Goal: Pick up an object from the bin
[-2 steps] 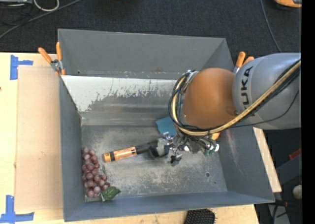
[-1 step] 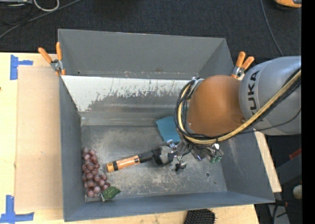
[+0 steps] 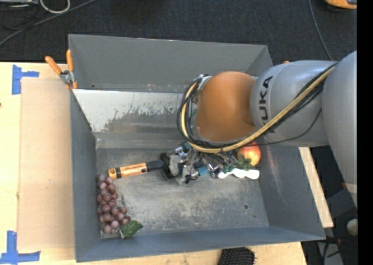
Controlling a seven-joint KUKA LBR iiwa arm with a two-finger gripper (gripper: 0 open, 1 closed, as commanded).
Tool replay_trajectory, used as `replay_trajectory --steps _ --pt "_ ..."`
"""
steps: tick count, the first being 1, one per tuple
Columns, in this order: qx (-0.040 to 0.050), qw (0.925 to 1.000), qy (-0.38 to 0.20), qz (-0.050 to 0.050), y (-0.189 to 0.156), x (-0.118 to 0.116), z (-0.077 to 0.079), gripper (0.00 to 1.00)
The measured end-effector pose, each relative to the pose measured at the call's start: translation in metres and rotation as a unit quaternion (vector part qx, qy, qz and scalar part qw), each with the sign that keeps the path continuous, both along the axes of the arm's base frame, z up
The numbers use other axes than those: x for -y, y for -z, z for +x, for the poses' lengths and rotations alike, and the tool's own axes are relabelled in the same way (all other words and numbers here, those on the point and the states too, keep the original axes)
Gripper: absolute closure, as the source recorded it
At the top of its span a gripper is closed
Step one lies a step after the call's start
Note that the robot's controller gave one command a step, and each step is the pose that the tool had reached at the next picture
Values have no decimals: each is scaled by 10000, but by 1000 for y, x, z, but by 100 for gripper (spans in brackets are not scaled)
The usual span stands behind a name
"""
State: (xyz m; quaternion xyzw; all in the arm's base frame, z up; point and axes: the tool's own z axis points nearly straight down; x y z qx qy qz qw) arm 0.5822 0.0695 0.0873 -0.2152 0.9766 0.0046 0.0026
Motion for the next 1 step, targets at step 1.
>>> replay_trajectory --steps 1 --pt "-21 9998 -176 -3 -7 -1 1 100"
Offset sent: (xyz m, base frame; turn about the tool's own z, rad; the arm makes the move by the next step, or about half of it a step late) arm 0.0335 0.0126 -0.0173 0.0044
